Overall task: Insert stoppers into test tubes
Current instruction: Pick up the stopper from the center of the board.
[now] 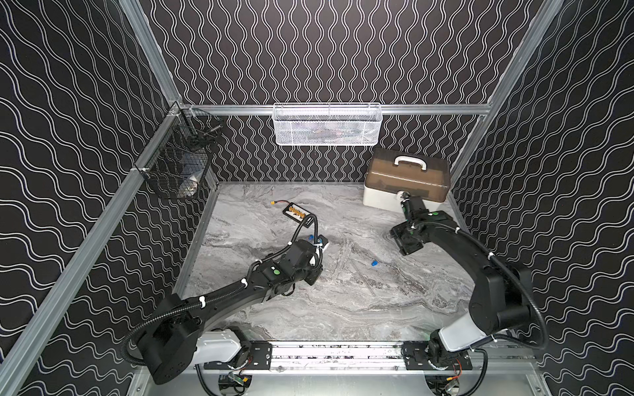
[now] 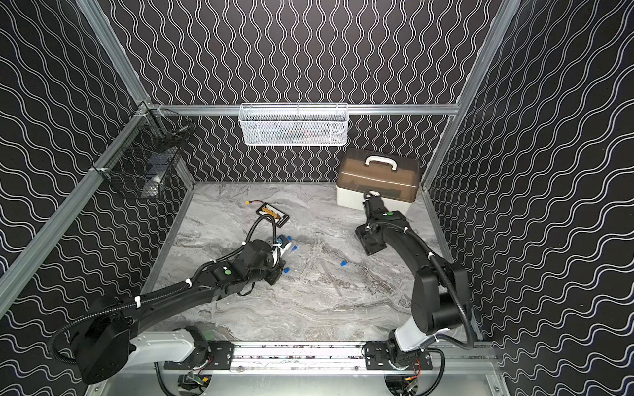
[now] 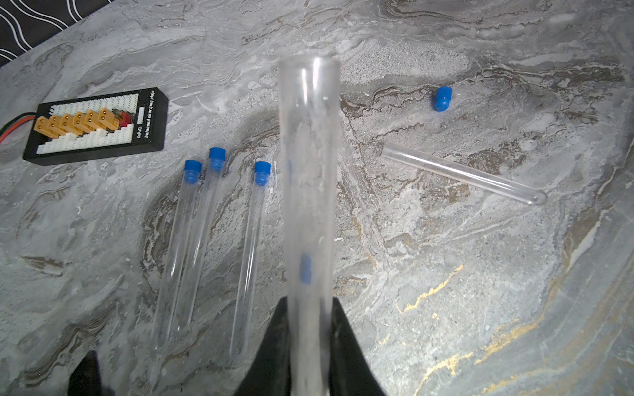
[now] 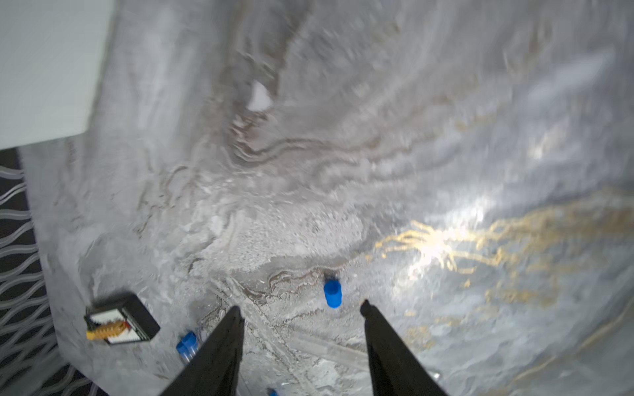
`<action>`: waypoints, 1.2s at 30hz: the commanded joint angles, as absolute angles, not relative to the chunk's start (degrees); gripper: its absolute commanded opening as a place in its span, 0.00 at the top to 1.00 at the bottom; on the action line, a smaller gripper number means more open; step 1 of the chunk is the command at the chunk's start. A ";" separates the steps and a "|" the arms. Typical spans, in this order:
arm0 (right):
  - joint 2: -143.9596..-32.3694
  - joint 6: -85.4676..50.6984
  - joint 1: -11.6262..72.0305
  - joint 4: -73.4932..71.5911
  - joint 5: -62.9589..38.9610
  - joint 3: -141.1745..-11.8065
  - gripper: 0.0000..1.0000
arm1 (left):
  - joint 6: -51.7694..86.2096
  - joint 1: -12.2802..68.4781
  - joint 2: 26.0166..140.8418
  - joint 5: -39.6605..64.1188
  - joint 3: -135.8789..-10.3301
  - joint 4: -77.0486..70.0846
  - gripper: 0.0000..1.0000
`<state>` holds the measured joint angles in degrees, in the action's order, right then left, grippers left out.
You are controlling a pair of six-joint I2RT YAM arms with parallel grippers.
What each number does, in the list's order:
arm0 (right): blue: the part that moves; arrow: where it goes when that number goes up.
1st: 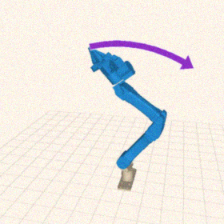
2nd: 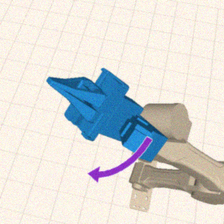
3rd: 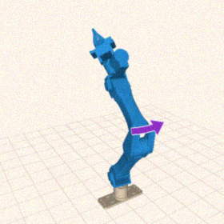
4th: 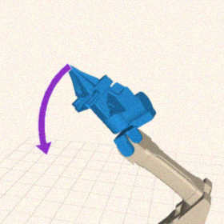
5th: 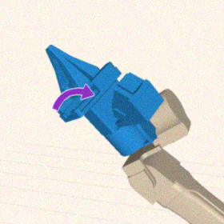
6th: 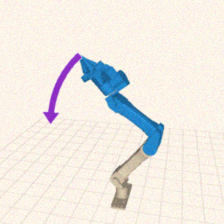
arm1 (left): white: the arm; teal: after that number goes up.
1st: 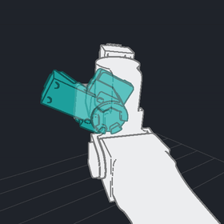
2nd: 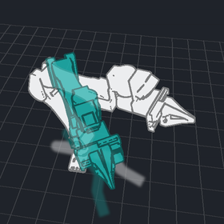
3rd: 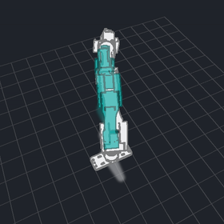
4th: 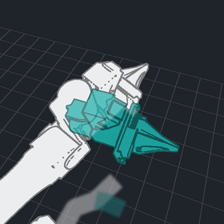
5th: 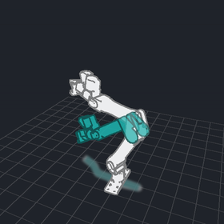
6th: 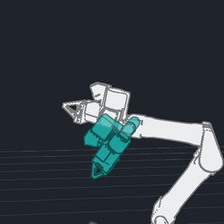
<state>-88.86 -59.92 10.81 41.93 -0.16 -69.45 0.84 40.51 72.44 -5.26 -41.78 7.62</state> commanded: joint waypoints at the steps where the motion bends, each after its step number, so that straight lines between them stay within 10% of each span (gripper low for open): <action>1: -86.06 -21.02 9.49 34.39 -5.92 -69.86 0.45 | -0.83 40.41 72.76 -4.83 -42.28 5.20 0.91; 7: -82.82 31.33 9.99 40.39 -26.00 -65.25 0.43 | -1.23 40.43 73.42 -3.49 -41.79 3.33 0.91; 12: -86.90 60.79 13.10 46.29 -20.27 -61.46 0.42 | -1.98 40.43 74.36 -2.70 -42.49 3.33 0.91; 36: -106.62 71.73 17.67 44.69 -16.09 -68.35 0.59 | -3.20 38.78 73.53 0.17 -42.28 3.89 0.92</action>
<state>-106.50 70.11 17.58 44.16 -15.84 -68.90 -2.92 39.05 73.60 -0.99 -42.02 5.19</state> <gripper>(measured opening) 0.419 0.183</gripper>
